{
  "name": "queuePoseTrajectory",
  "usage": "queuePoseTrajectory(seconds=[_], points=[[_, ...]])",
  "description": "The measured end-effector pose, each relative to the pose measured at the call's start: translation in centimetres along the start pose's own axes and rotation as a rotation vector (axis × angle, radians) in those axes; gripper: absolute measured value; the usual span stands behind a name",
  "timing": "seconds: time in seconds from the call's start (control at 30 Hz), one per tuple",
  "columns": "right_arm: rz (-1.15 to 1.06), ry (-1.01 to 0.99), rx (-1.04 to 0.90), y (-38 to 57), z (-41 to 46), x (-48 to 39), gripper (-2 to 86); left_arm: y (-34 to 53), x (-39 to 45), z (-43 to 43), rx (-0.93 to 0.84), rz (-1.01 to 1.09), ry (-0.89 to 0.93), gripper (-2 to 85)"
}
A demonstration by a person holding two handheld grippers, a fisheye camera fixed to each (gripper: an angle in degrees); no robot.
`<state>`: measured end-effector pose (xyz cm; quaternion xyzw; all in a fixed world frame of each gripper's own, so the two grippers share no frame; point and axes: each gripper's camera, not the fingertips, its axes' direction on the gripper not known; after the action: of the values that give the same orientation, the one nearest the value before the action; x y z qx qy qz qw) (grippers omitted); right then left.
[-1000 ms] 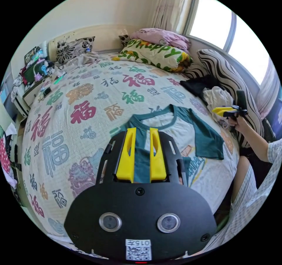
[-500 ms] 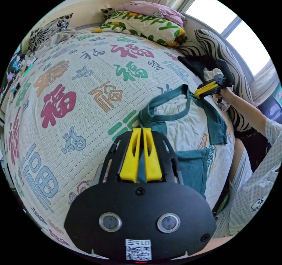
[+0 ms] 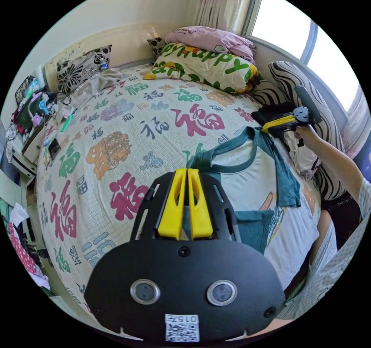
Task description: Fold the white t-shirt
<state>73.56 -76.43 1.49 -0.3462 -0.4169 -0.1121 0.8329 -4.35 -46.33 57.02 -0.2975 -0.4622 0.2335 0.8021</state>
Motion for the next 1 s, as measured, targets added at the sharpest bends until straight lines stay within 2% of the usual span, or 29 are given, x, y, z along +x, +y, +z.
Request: queuePoseTrajectory(seconds=[0.17, 0.27, 0.47, 0.57, 0.73, 0.8, 1.0], points=[[0.145, -0.122, 0.156, 0.5, -2.2, 2.0, -0.6, 2.3, -2.0, -2.7, 0.117, -0.048, -0.025, -0.7], [0.079, -0.171, 0.157, 3.0, -2.9, 1.7, -0.6, 6.1, -2.1, -4.1, 0.136, 0.009, 0.002, -0.6], [-0.082, -0.371, 0.221, 13.3, -5.4, -1.0, -0.5, 19.0, -1.1, -9.1, 0.28, 0.025, 0.222, -0.5], [-0.148, -0.403, 0.199, 19.3, -5.4, -3.5, -0.4, 26.3, 0.3, -10.2, 0.272, 0.003, 0.323, -0.4], [-0.148, -0.408, 0.094, 27.5, -2.1, -6.2, -0.4, 36.9, 2.1, -8.8, 0.143, -0.102, 0.415, -0.4], [-0.122, -0.435, 0.041, 30.2, -0.1, -6.4, -0.3, 39.1, 2.2, -8.4, 0.116, -0.135, 0.419, -0.5], [-0.111, -0.412, 0.039, 34.0, 1.1, -6.1, 0.8, 42.9, 1.1, -8.7, 0.09, -0.188, 0.376, -0.4]])
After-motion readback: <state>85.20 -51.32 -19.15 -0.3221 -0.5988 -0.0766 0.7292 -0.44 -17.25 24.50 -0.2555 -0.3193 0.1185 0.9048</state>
